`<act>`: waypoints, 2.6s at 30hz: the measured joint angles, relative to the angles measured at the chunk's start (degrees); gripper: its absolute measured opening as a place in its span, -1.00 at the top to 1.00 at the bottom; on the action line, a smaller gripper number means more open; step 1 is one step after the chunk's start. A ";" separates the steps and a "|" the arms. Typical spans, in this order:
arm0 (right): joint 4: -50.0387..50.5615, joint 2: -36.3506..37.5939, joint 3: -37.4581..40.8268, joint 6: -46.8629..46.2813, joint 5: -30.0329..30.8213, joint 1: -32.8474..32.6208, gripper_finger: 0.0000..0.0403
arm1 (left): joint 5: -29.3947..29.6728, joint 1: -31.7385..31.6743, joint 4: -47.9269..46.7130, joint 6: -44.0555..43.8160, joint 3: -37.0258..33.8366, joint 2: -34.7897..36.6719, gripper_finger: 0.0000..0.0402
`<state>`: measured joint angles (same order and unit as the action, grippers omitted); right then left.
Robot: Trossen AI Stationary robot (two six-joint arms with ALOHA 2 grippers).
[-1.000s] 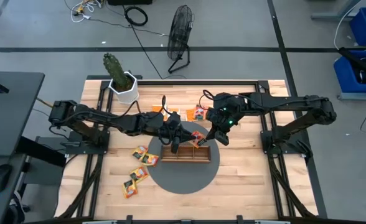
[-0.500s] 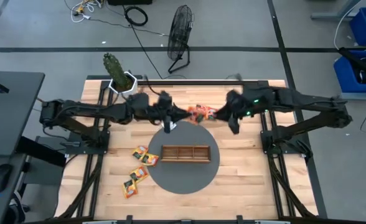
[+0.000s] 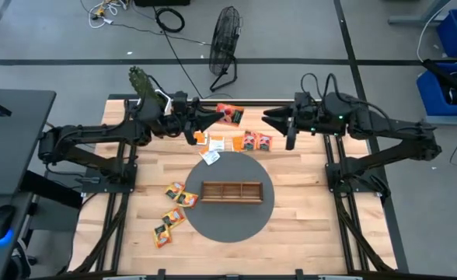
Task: Pick & Place Tea
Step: Put the red tea bag into the right section of the wooden organizer
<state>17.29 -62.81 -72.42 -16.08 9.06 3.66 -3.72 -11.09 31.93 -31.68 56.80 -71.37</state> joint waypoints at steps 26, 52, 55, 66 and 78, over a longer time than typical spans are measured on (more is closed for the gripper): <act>-25.52 -10.27 -0.04 2.63 -3.99 0.06 0.42 | 1.09 -1.48 5.75 2.43 -0.02 2.10 0.93; -36.07 -15.60 -0.02 -1.64 -11.38 3.91 0.42 | 0.50 -1.73 5.98 2.55 -0.02 2.14 0.92; -35.81 -15.64 0.00 -2.58 -11.62 3.93 0.49 | 0.48 -1.70 5.70 2.67 -0.02 2.14 0.92; -35.59 -15.41 0.00 -3.70 -13.01 4.79 0.98 | 0.50 -1.70 5.46 2.69 -0.02 2.14 0.86; -19.07 -5.25 0.00 -0.56 -8.94 5.55 0.99 | -0.80 -3.28 4.30 3.02 -0.02 2.14 0.44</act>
<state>-1.77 -68.06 -72.42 -16.64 0.12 9.21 -4.52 -14.37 36.22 -28.66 56.77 -69.23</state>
